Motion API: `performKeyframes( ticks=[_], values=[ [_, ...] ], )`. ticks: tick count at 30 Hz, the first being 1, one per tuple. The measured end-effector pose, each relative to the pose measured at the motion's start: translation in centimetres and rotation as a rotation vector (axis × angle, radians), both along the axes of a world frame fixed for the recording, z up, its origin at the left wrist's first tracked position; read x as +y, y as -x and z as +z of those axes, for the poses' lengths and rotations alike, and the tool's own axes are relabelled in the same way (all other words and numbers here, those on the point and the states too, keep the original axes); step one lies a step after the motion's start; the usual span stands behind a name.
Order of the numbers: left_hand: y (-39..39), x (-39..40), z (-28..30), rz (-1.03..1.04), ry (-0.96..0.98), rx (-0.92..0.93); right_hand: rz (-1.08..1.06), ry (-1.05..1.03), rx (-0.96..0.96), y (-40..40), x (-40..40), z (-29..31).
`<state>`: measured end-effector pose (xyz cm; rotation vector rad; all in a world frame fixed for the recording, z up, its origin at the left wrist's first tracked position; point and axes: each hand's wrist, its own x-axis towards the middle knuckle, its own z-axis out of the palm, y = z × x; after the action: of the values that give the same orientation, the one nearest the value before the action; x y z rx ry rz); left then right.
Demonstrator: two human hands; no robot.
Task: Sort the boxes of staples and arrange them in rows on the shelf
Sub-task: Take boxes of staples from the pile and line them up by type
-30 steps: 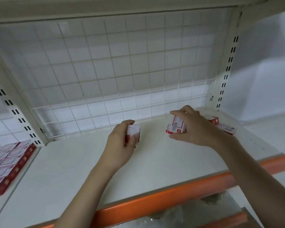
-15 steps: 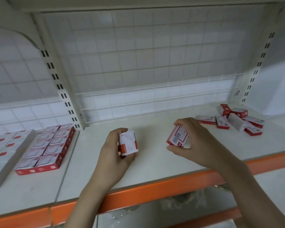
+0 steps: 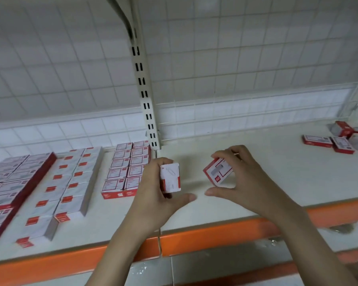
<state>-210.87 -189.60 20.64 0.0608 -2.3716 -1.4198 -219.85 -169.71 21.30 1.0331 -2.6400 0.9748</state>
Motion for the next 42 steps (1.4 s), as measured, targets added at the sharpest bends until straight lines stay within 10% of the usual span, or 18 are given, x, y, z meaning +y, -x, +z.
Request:
performKeyframes(
  ticks=[42],
  values=[
    [-8.1, -10.9, -0.6, 0.283, 0.495, -0.086, 0.217, -0.080, 0.068, -2.3, -10.6, -1.7]
  ],
)
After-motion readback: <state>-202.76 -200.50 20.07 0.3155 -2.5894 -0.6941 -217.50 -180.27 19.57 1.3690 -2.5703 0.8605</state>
